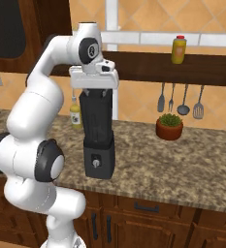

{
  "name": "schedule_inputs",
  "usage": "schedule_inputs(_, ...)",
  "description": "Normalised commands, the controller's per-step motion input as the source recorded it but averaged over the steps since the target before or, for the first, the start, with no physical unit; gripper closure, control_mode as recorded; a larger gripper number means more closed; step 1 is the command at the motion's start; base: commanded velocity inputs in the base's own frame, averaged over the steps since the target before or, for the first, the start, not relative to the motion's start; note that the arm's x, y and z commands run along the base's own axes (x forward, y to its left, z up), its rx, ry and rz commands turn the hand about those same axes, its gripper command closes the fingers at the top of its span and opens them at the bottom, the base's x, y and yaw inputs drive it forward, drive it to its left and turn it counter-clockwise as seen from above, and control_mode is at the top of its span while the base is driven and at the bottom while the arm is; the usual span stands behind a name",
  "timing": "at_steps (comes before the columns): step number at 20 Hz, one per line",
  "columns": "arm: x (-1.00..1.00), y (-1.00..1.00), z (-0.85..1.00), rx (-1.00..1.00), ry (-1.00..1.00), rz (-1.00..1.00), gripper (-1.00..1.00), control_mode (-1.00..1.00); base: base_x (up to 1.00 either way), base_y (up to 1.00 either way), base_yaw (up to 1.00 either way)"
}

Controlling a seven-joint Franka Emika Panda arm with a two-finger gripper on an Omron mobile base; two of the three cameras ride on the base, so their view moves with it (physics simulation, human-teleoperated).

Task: Close the lid blender by securely placing the lid on top.

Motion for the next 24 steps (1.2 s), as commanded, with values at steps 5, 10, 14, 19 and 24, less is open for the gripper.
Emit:
schedule_inputs(5,0.55,0.09,-0.04,0.0,-0.2,0.0,-1.0,-1.0,0.0,0.0,0.0)
schedule_inputs(10,0.91,0.19,-0.19,0.0,-0.21,0.0,-1.0,-1.0,0.0,0.0,0.0)
schedule_inputs(14,0.5,0.08,-0.09,0.01,-0.27,0.0,-1.0,-1.0,0.0,0.0,0.0)
schedule_inputs(19,-0.77,0.0,0.0,0.02,-0.47,0.0,-1.0,-1.0,0.0,0.0,0.0)
schedule_inputs(24,-1.0,-0.28,0.02,0.03,-0.53,0.0,-1.0,-1.0,0.0,0.0,0.0)
